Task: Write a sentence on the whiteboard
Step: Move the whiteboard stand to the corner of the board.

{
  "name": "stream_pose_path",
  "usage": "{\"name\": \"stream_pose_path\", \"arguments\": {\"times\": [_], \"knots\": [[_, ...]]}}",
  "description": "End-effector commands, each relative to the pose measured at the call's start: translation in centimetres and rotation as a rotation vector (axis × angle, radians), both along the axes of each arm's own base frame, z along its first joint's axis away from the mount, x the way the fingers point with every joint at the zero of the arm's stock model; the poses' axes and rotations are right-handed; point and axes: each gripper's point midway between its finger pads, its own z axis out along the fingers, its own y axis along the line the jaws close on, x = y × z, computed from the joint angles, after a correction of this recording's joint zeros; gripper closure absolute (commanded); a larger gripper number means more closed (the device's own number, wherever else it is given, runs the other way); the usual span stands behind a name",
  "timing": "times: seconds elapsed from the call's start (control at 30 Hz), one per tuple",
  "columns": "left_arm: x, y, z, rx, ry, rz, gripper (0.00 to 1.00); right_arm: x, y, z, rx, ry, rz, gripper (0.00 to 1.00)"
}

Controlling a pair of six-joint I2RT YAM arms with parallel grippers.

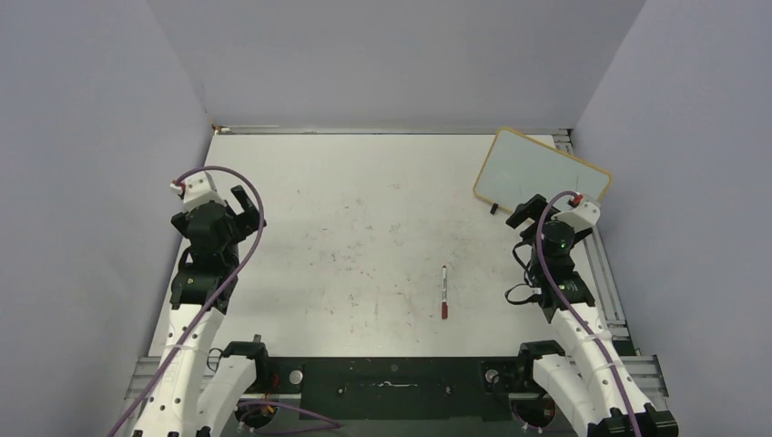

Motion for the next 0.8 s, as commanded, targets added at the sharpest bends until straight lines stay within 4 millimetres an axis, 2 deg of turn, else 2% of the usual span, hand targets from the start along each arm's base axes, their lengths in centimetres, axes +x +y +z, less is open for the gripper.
{"name": "stream_pose_path", "arguments": {"times": [0.0, 0.17, 0.4, 0.47, 0.57, 0.77], "knots": [[0.2, 0.3, 1.8, -0.002, -0.037, 0.019, 0.04, 1.1, 0.7, 2.4, 0.031, -0.092, 0.028, 0.10], [0.3, 0.5, 2.0, 0.021, -0.027, 0.018, 0.04, 2.4, 1.7, 1.8, 0.042, -0.073, 0.075, 0.10], [2.3, -1.1, 4.7, 0.035, -0.054, -0.095, 0.04, 4.1, 3.9, -1.8, 0.035, 0.028, 0.139, 0.08], [2.9, -1.8, 4.7, 0.030, -0.064, -0.138, 0.04, 4.8, 4.8, -3.2, 0.015, 0.079, 0.148, 0.06], [3.1, -3.0, 3.2, 0.046, -0.051, -0.224, 0.04, 6.2, 5.7, -5.6, 0.035, 0.152, 0.151, 0.02], [2.7, -4.4, 1.8, 0.004, -0.059, -0.289, 0.04, 10.1, 6.2, -8.4, 0.008, 0.246, 0.153, 0.20]]}}
